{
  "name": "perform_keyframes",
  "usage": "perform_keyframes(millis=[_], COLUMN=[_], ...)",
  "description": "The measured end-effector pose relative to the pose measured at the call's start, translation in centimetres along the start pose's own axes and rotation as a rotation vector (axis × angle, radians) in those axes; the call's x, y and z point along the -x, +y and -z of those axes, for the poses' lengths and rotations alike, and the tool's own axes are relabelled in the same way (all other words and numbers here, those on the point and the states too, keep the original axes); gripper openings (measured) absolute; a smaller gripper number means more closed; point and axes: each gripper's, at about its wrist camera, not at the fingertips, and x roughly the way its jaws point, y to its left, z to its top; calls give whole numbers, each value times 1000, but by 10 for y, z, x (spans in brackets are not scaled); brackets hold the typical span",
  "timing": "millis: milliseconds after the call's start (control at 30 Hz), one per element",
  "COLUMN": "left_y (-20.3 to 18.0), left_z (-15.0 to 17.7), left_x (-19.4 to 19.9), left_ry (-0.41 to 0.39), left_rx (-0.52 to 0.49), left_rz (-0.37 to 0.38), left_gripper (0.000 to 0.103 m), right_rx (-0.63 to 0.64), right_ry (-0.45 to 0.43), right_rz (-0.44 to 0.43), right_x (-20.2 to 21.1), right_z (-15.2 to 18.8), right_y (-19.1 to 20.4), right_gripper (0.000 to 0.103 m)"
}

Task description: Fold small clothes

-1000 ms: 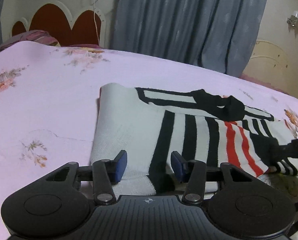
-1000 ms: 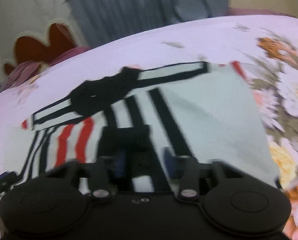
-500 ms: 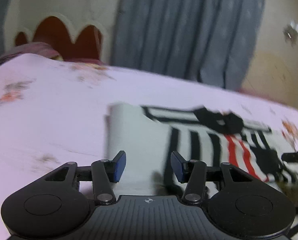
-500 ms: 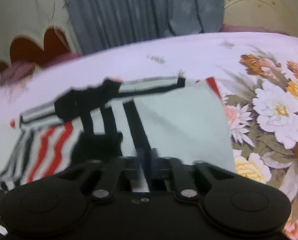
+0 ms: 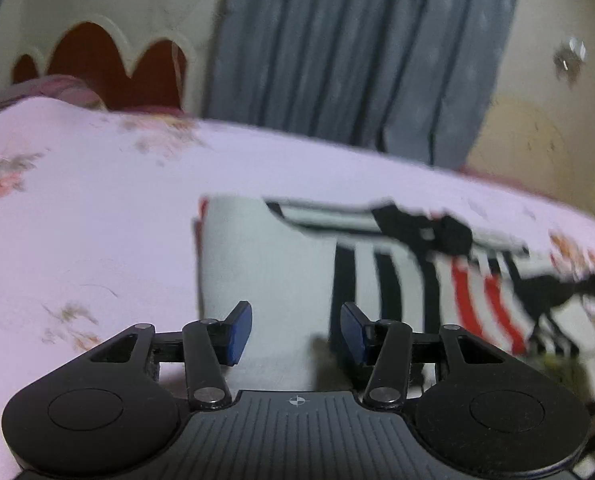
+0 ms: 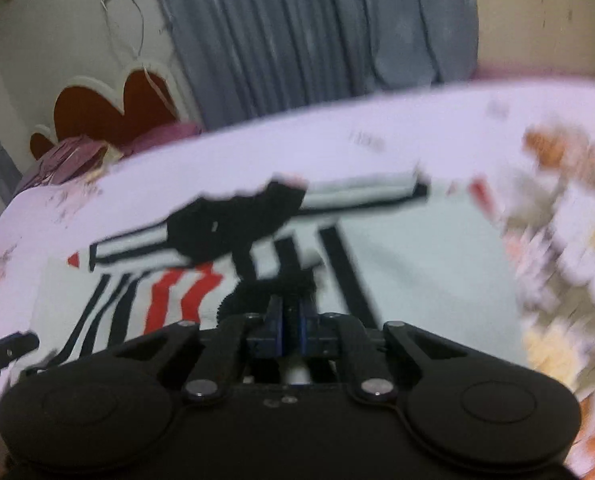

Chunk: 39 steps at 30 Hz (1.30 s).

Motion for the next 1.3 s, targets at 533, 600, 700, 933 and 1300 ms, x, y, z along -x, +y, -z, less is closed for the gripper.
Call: perform_keyframes(millis=[533,600,700,933,1300], left_y=[-6,-1,15,30,-62], left_z=[-24,-43,-66,-80,-35], left_x=[-14,-36,-84,-104,-81], left_ry=[-25,-6,51,83,69], left_rx=[-71,-69,-77,-59,-154], left_rz=[-24,-24,-54,-54,56], left_gripper=[49,49,49,55,55], right_rx=[-13,-9,35,91,196], right_ry=[21,35,71,110,124], right_rz=[63,67,62,106,-53], right_x=[-16,-26,-47,-68,-76], right_z=[-6,-13,-20,-26,-6], right_y=[-20,-21,-16,-12,65], right_gripper=[19,18,18,23,26])
